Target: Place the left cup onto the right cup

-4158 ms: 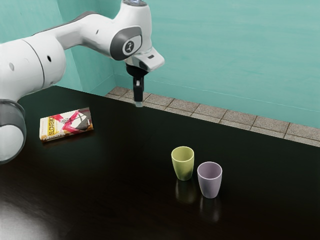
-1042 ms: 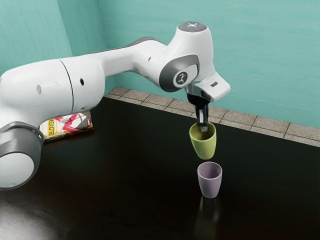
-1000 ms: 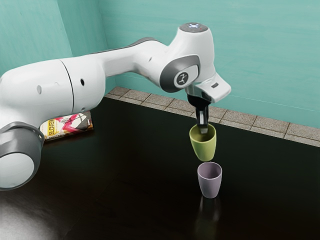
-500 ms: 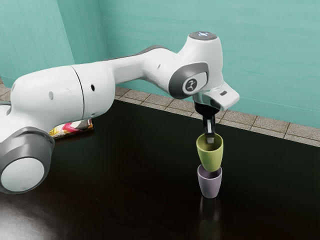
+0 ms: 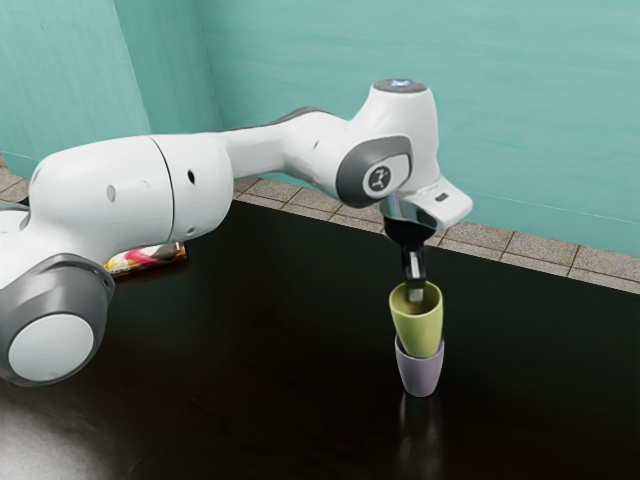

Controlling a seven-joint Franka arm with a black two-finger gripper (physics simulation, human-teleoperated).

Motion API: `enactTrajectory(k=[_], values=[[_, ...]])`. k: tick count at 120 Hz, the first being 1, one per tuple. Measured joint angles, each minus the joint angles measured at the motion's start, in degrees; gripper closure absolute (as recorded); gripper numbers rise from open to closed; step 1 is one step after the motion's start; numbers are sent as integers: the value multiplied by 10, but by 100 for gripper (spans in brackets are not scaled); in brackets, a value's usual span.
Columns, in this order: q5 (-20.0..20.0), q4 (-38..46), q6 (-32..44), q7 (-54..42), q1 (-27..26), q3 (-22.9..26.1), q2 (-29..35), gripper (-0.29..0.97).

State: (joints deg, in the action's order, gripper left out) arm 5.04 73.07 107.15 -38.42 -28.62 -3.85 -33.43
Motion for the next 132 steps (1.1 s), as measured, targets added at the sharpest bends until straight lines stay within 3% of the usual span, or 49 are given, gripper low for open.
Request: enactTrajectory(k=[30, 54, 76, 112, 132], values=[[7, 13, 2, 2, 6, -2, -7, 78], [5, 9, 3, -9, 4, -4, -12, 35], [2, 10, 0, -18, 2, -8, -4, 15], [-37, 41, -40, -25, 13, -26, 71, 4], [-56, 123, -76, -29, 47, -59, 155, 2]])
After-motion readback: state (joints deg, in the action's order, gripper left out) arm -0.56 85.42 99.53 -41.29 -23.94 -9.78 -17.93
